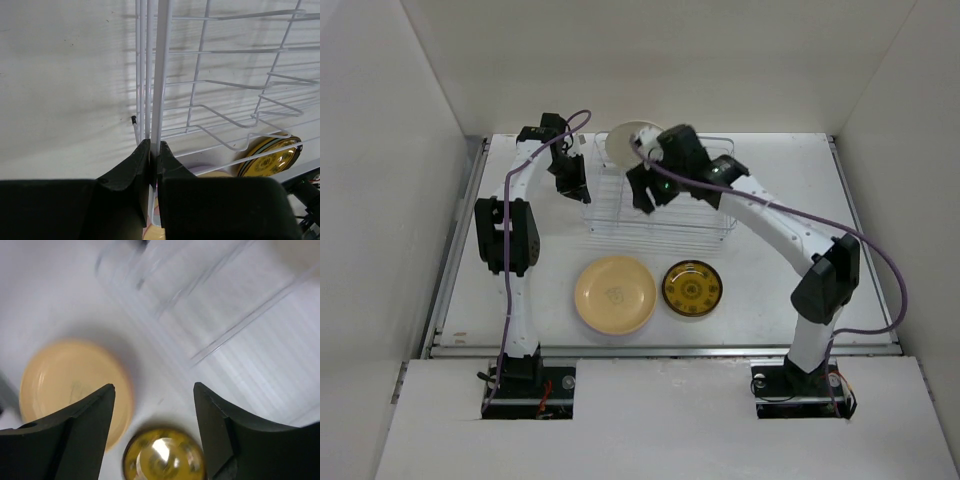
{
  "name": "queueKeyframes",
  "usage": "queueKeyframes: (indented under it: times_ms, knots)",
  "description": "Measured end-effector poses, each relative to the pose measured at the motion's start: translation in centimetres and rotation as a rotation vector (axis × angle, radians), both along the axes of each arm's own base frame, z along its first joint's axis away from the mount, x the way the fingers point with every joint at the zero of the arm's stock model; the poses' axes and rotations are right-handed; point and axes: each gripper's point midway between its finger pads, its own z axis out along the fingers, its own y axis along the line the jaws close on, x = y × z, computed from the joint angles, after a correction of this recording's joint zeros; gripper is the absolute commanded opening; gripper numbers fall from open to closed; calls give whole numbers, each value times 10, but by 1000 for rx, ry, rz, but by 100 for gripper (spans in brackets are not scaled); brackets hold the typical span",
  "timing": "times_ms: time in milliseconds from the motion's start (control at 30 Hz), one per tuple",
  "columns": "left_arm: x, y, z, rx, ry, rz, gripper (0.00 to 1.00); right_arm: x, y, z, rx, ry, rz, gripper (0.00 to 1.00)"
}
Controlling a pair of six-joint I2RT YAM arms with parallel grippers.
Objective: Unload the plates from the dish rack
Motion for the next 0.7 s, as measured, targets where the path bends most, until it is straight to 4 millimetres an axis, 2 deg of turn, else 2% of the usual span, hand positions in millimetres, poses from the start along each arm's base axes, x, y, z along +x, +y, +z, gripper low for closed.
queueKeyframes:
  times_ms: [100,167,200,233,300,367,500,567,667,700]
  knots:
    - [0,0,0,-4,-6,-1,0,78,-20,71,103,-219,-180,72]
    - [-1,0,-1,-8,-9,-2,0,130,-32,104,157,-329,-277,72]
    - [-1,-1,0,-12,-11,-2,0,155,-40,114,182,-379,-323,72]
    - [0,-1,0,-16,-11,-2,0,176,-47,116,195,-411,-358,74]
    - [-1,0,0,-22,-10,-2,0,207,-55,101,201,-433,-394,81]
    - [-1,0,0,-21,-9,-3,0,227,-53,70,187,-421,-400,82]
    - [-1,1,0,-15,-10,-6,0,250,-36,0,154,-362,-374,82]
    - [-1,1,0,-12,-7,-7,0,263,-33,-27,134,-368,-382,82]
    - [-1,2,0,-12,3,-5,0,275,-35,-61,109,-356,-411,63]
    - [-1,2,-1,-12,8,-6,0,277,-36,-69,104,-351,-419,47]
